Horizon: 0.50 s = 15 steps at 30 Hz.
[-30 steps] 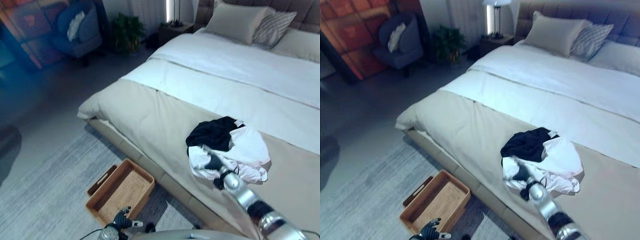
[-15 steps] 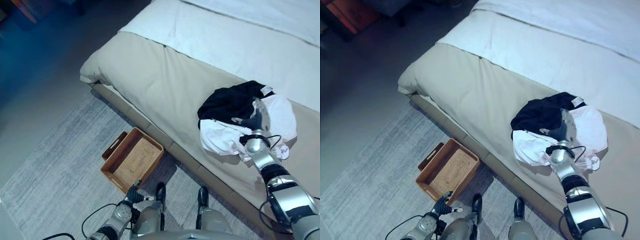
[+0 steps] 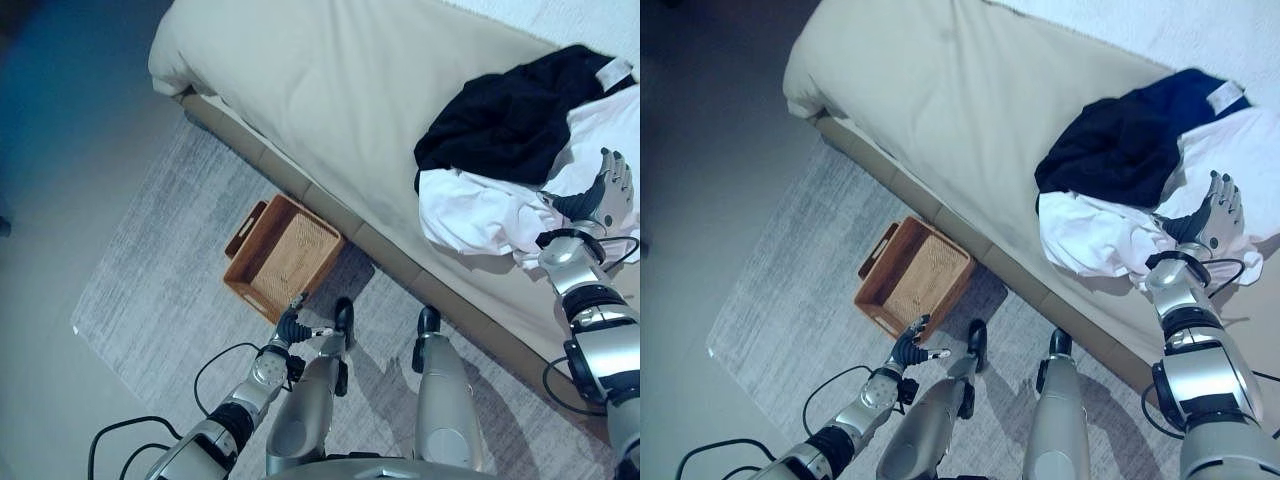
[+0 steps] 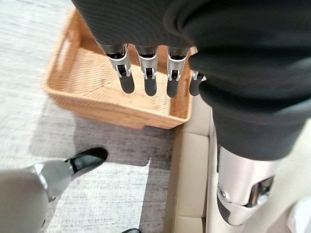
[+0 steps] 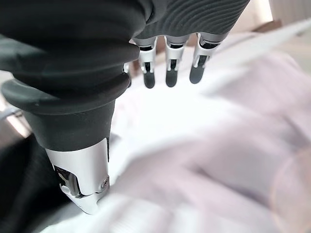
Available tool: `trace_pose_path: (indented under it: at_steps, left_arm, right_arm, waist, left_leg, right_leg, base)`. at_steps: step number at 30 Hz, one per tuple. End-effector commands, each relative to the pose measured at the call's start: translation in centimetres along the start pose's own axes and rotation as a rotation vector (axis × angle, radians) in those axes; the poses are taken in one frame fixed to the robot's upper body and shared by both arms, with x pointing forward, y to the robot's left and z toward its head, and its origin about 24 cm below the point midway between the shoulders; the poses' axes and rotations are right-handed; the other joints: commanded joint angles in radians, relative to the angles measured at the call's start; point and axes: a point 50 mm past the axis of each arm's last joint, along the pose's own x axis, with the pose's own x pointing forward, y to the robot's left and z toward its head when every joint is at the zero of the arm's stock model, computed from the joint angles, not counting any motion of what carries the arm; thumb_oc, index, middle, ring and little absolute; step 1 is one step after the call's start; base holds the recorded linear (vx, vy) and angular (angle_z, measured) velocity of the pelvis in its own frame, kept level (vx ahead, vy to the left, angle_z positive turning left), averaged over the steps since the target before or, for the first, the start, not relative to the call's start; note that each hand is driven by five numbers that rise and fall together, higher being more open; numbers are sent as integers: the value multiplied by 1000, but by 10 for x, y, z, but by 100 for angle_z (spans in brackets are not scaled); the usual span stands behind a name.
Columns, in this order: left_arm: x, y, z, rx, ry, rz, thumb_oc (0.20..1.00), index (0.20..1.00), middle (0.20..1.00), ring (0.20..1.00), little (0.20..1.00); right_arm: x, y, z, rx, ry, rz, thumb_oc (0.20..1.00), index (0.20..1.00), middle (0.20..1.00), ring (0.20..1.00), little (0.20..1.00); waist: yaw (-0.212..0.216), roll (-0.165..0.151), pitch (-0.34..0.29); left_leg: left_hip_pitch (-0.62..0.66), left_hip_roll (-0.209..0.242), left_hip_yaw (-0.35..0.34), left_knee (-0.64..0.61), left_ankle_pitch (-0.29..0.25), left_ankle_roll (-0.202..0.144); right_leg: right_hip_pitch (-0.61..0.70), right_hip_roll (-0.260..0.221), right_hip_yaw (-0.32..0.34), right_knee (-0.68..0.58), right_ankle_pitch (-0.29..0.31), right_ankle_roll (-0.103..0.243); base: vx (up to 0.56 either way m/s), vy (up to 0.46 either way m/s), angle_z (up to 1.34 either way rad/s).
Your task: Pick up clothes into the bucket
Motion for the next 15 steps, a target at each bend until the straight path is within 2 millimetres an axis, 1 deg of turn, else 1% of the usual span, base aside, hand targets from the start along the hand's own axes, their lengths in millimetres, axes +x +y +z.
trace_pose_path:
  at_steps: [1,6,7,8,9,10,11,13,14,15]
  left_arm:
    - [-1,-10,5,-57,-22,3,1000,1000,1000,1000,1000]
    - [-3,-14,-2,-70,18,-10,1000,1000,1000,1000,1000]
    - [-3,-14,-3,-62,26,-18,1000,1000,1000,1000,1000]
    - [-3,-15,-6,-56,41,-21,1000,1000,1000,1000,1000]
    - [-3,-15,-6,-58,47,-24,1000,1000,1000,1000,1000]
    - [-2,-16,-6,-52,50,-32,1000,1000,1000,1000,1000]
    - [-2,-17,-7,-53,55,-39,1000,1000,1000,1000,1000]
    - [-2,-17,-7,-50,56,-39,1000,1000,1000,1000,1000]
    - [0,-16,-6,-51,60,-42,1000,1000,1000,1000,1000]
    - [1,-16,-5,-49,56,-47,1000,1000,1000,1000,1000]
  right_arm:
    - [19,-21,3,-1,22,-66,1000,1000,1000,1000,1000]
    - [36,-41,-2,-85,41,-53,1000,1000,1000,1000,1000]
    - [36,-43,-11,-157,56,1,1000,1000,1000,1000,1000]
    - [41,-49,-15,-208,76,14,1000,1000,1000,1000,1000]
    - [42,-52,-17,-220,85,24,1000,1000,1000,1000,1000]
    - [42,-56,-26,-303,103,66,1000,1000,1000,1000,1000]
    - [45,-60,-27,-318,107,59,1000,1000,1000,1000,1000]
    - [45,-62,-28,-336,105,68,1000,1000,1000,1000,1000]
    - [47,-66,-33,-407,102,107,1000,1000,1000,1000,1000]
    - [46,-67,-37,-424,115,133,1000,1000,1000,1000,1000]
  waist:
    - [-7,-3,2]
    - [-7,5,29]
    - [-6,6,35]
    - [-6,6,41]
    - [-8,9,46]
    - [-9,12,50]
    - [-9,14,52]
    - [-11,15,54]
    - [-13,18,57]
    - [-13,17,59]
  left_leg:
    - [14,8,3,56,-106,24]
    - [10,11,-12,15,-79,18]
    - [11,11,-16,5,-73,16]
    - [13,10,-19,-4,-67,15]
    - [17,8,-25,-13,-63,14]
    - [18,6,-32,-21,-56,13]
    - [21,3,-36,-26,-53,13]
    - [22,2,-37,-32,-51,13]
    - [27,1,-43,-43,-45,9]
    - [30,1,-44,-49,-42,9]
  right_leg:
    - [11,8,36,-33,33,12]
    - [-28,-3,35,-8,29,12]
    - [-31,-4,30,-4,28,11]
    - [-30,-9,21,-2,27,10]
    - [-30,-11,20,-1,27,10]
    - [-25,-14,12,-3,26,7]
    - [-26,-20,6,-1,28,7]
    - [-25,-23,3,-2,29,7]
    - [-15,-26,-6,-12,36,9]
    - [-9,-26,-10,-19,40,11]
  base:
    - [-52,-24,2]
    - [-35,-8,3]
    - [-40,-35,4]
    - [-44,-43,6]
    - [-49,-49,16]
    - [-44,-39,19]
    - [-41,-29,21]
    - [-24,2,15]
    - [-25,11,17]
    - [-35,14,15]
